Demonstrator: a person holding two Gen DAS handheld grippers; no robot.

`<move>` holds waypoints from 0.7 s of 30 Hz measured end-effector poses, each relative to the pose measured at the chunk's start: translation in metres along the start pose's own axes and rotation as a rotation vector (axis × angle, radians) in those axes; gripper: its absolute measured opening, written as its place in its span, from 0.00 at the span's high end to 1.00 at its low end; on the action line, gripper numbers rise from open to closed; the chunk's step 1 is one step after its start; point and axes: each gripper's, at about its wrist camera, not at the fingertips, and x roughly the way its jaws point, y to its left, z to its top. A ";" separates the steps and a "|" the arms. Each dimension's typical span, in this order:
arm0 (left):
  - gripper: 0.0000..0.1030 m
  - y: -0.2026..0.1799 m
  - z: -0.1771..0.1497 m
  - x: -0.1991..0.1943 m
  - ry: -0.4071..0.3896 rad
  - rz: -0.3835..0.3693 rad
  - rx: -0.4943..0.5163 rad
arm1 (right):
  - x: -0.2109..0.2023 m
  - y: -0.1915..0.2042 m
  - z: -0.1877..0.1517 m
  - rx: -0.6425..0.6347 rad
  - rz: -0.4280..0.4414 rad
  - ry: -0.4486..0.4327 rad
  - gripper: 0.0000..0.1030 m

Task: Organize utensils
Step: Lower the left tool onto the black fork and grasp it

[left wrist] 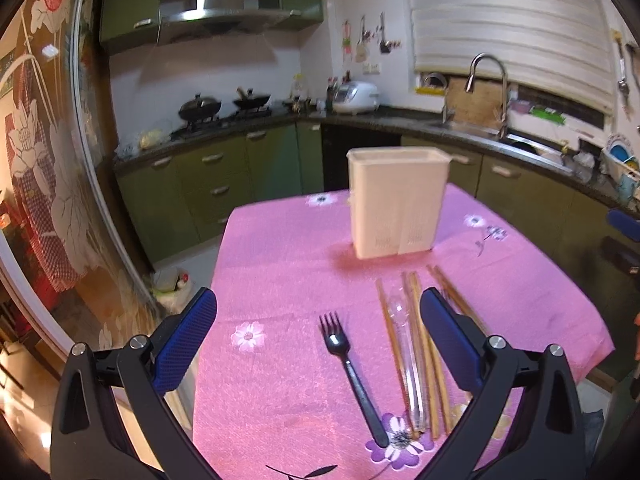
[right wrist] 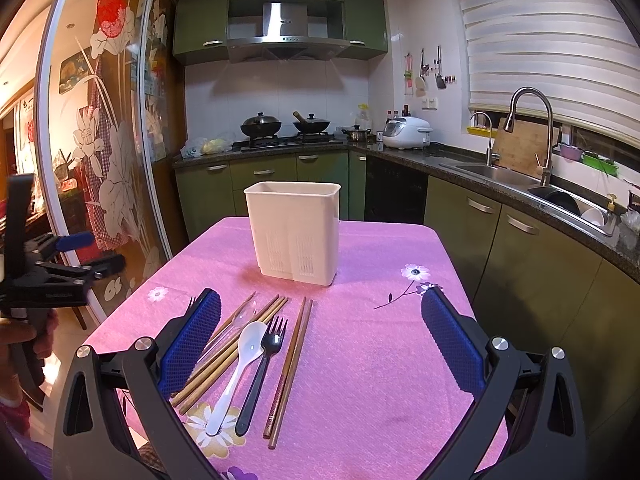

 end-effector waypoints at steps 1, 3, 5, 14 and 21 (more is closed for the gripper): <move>0.06 0.001 0.000 0.010 0.028 0.011 -0.006 | 0.001 0.000 0.000 0.000 0.000 0.003 0.04; 0.06 0.004 0.000 0.034 0.104 0.025 -0.027 | 0.004 -0.002 -0.001 0.001 -0.001 0.011 0.04; 0.06 0.006 -0.002 0.056 0.176 0.018 -0.050 | 0.006 -0.004 -0.002 0.006 -0.003 0.017 0.04; 0.30 -0.008 -0.032 0.117 0.406 0.027 -0.055 | 0.016 -0.023 -0.007 0.047 -0.016 0.040 0.04; 0.52 -0.021 -0.049 0.131 0.476 0.014 -0.052 | 0.024 -0.027 -0.011 0.058 -0.010 0.057 0.04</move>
